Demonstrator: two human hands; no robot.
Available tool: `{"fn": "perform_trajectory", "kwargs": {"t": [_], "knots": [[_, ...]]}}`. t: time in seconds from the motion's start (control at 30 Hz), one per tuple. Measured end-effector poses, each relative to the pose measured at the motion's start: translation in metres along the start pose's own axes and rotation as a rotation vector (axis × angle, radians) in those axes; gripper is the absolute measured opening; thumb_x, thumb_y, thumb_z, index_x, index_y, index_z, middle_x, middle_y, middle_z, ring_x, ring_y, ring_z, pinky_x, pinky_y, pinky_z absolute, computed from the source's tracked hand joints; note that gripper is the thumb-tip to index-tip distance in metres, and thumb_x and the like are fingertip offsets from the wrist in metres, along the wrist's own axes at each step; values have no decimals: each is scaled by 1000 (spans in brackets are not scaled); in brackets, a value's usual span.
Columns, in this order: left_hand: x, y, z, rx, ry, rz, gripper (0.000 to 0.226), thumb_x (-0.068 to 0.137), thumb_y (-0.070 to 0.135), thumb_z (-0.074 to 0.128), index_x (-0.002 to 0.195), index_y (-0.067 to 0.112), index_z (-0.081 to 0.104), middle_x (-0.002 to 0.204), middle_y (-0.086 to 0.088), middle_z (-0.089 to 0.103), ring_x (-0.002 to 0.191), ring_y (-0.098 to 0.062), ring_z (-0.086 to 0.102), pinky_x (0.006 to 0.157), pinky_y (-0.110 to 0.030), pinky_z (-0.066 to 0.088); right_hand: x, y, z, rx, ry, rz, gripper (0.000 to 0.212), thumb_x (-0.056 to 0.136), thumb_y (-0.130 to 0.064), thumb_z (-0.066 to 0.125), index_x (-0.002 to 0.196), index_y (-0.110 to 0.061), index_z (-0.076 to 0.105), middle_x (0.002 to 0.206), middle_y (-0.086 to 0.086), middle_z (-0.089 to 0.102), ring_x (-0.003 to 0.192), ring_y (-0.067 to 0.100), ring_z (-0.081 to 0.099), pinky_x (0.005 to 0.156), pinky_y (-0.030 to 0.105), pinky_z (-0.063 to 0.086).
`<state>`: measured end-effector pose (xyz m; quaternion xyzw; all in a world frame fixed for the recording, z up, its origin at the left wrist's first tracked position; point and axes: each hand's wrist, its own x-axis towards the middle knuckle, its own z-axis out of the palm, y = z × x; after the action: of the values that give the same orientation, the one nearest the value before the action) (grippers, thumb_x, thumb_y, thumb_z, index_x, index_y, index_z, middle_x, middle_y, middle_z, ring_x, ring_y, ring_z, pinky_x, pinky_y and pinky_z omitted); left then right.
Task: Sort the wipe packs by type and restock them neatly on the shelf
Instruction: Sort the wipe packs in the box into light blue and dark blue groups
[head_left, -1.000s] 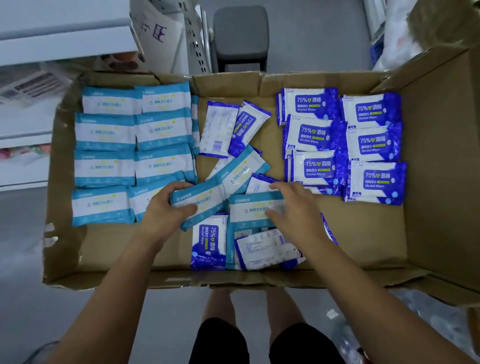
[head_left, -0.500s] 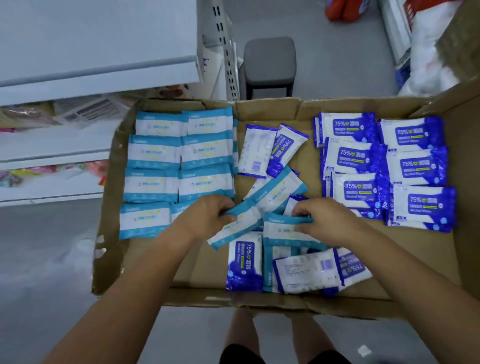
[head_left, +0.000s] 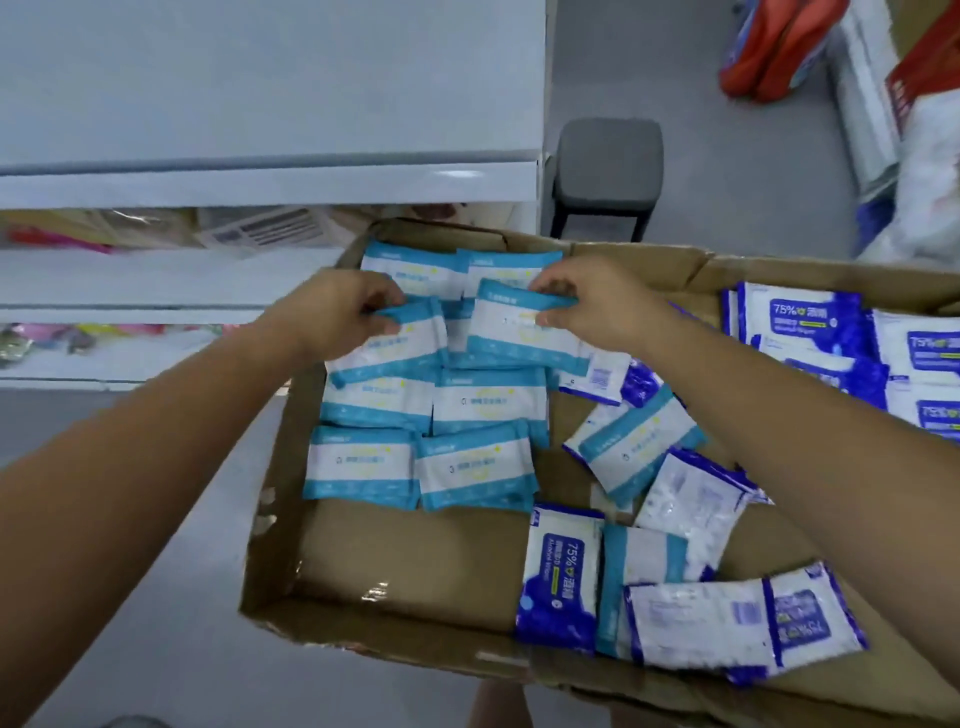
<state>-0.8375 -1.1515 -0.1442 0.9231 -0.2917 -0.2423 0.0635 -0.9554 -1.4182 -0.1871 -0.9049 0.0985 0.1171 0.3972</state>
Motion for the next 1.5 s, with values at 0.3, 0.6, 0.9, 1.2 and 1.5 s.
{"fn": "perform_trajectory", "kwargs": {"t": [0.3, 0.6, 0.9, 1.2, 1.5], "knots": [[90, -5, -4, 240, 81, 117, 35, 98, 29, 59, 132, 25, 59, 136, -7, 59, 123, -31, 54, 102, -40, 45, 93, -10, 15, -373, 105, 7, 38, 92, -27, 63, 130, -27, 61, 134, 2, 59, 123, 24, 50, 99, 35, 44], [87, -2, 20, 380, 447, 221, 57, 83, 6, 71, 137, 17, 56, 119, -21, 66, 109, -44, 61, 89, -53, 50, 64, -9, 26, -583, 324, -68, 39, 84, -32, 68, 121, -22, 60, 115, 5, 61, 112, 27, 51, 90, 39, 35], [-11, 158, 133, -88, -71, 435, 39, 95, 37, 58, 131, 23, 59, 129, -3, 60, 118, -24, 55, 93, -36, 46, -119, 89, 27, -263, 105, 309, 26, 87, -23, 67, 112, -21, 64, 109, 2, 65, 102, 25, 60, 80, 38, 51], [-3, 210, 182, -75, -148, 174, 56, 82, 43, 76, 128, 17, 55, 122, -8, 62, 112, -28, 59, 90, -40, 50, -139, 107, 17, -210, -44, 301, 81, 77, -22, 81, 143, -23, 35, 136, 10, 46, 116, 32, 54, 77, 35, 45], [8, 193, 135, -414, -250, 127, 20, 87, 24, 75, 95, 24, 57, 92, 5, 63, 86, -16, 61, 70, -25, 47, -194, 126, 32, -427, -19, 198, 54, 80, 1, 63, 130, -17, 57, 127, 10, 54, 118, 33, 47, 88, 36, 38]]}}
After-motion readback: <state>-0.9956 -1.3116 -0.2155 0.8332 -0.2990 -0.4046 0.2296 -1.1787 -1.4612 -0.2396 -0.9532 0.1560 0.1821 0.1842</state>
